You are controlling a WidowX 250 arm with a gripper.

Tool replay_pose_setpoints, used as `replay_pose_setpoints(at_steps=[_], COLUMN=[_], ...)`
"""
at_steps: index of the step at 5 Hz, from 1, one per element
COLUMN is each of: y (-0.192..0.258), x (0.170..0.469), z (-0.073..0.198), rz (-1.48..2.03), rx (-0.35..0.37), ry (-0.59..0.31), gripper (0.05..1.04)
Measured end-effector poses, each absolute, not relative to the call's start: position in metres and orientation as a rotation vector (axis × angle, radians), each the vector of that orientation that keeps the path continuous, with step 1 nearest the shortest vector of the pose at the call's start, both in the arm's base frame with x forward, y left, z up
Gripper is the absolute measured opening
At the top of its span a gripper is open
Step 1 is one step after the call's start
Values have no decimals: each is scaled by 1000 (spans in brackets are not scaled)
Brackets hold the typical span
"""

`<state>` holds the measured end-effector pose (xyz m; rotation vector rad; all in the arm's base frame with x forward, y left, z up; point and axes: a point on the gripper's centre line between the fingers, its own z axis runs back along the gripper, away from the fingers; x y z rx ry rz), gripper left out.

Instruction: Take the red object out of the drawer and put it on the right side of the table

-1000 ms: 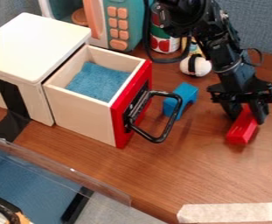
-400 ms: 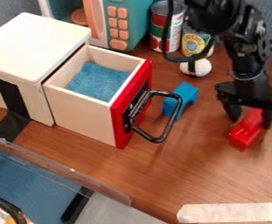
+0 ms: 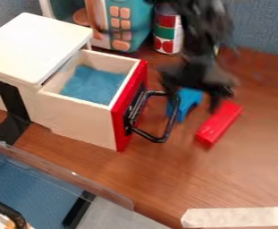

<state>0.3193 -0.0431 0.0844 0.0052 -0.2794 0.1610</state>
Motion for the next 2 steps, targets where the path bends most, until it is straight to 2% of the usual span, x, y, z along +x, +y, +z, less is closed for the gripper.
replay_pose_setpoints(at_steps=[1, 2], y=[-31, -20], x=[293, 268], z=[135, 155], rz=[194, 230], rx=[-21, 2], ry=[-282, -231], gripper=[998, 998])
